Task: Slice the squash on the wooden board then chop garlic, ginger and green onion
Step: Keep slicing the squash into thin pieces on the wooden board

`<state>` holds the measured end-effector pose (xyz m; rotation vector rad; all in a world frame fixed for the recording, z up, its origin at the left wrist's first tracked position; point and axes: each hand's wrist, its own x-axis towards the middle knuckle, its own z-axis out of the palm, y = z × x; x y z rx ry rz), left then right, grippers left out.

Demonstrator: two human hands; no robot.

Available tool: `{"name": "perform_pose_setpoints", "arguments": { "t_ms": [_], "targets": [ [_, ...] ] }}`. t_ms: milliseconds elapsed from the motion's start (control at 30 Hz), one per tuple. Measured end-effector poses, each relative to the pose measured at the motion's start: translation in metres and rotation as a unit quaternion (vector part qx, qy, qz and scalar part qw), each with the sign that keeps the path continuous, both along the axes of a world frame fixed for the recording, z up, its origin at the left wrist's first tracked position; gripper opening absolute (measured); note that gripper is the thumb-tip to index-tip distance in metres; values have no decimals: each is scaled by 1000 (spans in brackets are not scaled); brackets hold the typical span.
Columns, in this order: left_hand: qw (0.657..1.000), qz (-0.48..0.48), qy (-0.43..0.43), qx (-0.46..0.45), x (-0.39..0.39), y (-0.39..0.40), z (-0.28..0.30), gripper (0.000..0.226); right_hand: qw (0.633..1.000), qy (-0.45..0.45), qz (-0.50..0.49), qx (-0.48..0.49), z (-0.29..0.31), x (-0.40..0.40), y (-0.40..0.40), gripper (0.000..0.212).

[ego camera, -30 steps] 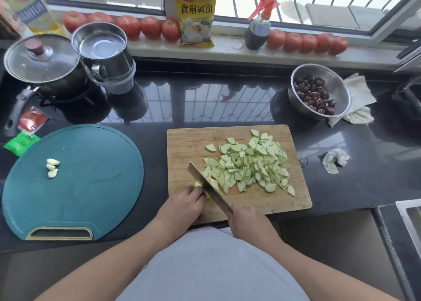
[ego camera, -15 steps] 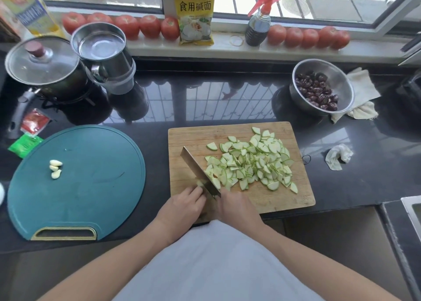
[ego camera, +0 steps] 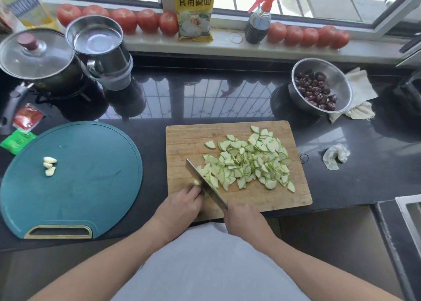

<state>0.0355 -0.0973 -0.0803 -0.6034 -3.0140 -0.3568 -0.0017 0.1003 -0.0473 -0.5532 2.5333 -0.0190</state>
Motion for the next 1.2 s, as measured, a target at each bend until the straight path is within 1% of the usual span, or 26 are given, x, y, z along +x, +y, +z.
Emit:
{"name": "perform_pose_setpoints", "arguments": {
  "t_ms": [100,233,333,400,500,600,733,867,967,1033,1100,1200],
  "targets": [
    [1000,-8,-2,-3,0,0,-3,28,999,13,7,-31,-6,-11,-22,12],
    [999,-21,8,-23,5,-2,-8,23,993,17,-44,-111,-2,-23,-34,22],
    [999,-22,-7,-25,7,-4,-7,30,989,19,-41,-142,7,-15,-18,17],
    [999,-18,-17,-25,7,-3,-5,31,991,7,-37,-125,9,-7,-5,18],
    [999,-15,-26,-19,6,-1,-4,29,996,-7,-38,-76,5,0,7,24],
    [999,-14,-28,-19,7,-1,-4,26,997,-10,-43,-64,2,3,9,26],
    [1000,-6,-19,-13,7,0,-5,26,998,4,-39,-46,-2,6,11,23],
    [1000,-9,-13,-20,7,0,-6,28,1000,27,16,2,-7,4,1,18],
    [1000,-11,-7,-21,6,1,-6,23,998,38,16,-38,-9,-7,-23,13],
    [1000,-8,-7,-20,9,2,-7,21,995,44,-12,-84,-7,-14,-35,17],
    [1000,-6,-15,-21,13,-1,-11,26,992,50,-30,-114,-3,-16,-35,20],
    [999,-4,-35,-19,15,-2,-11,35,990,50,-20,-129,6,-7,-19,13]
  ]
}}
